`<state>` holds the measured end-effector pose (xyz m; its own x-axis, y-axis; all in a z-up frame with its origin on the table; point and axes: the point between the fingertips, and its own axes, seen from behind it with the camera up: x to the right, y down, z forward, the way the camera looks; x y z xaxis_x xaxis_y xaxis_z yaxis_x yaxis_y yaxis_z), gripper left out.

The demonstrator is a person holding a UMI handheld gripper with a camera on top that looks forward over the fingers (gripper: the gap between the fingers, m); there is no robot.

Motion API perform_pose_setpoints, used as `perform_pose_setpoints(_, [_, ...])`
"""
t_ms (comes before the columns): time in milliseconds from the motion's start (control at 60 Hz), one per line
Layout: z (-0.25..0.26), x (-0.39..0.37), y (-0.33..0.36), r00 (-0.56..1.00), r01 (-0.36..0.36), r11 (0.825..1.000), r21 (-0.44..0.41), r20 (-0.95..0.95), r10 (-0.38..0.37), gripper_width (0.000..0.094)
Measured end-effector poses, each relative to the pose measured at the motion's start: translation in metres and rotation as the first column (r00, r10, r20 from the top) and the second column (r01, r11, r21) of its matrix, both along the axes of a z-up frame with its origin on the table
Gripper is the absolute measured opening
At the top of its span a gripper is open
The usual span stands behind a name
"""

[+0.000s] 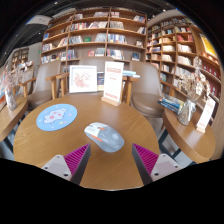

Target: Arrange mouse

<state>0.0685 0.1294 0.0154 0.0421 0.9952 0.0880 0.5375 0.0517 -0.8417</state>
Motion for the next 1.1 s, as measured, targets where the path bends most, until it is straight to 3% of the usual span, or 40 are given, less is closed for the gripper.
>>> perform_pose_setpoints(283, [-0.021,-0.054,0.002,0.999,-0.006,1.0,-0.013,0.045,0.007,0.0851])
perform_pose_setpoints(767, [-0.027,-0.124,0.029,0.997,0.055,0.998,-0.03,0.056,-0.053,0.0846])
perform_pose_setpoints(850, [-0.03,-0.127,0.026,0.997,0.057,0.996,-0.061,0.062,-0.053,0.0754])
perform_pose_setpoints(950, [-0.03,-0.13,0.018,0.998,0.043,0.997,-0.065,0.057,-0.039,0.0488])
perform_pose_setpoints(1100, [-0.011,-0.131,0.015,0.996,0.083,0.994,-0.072,0.039,-0.08,0.0423])
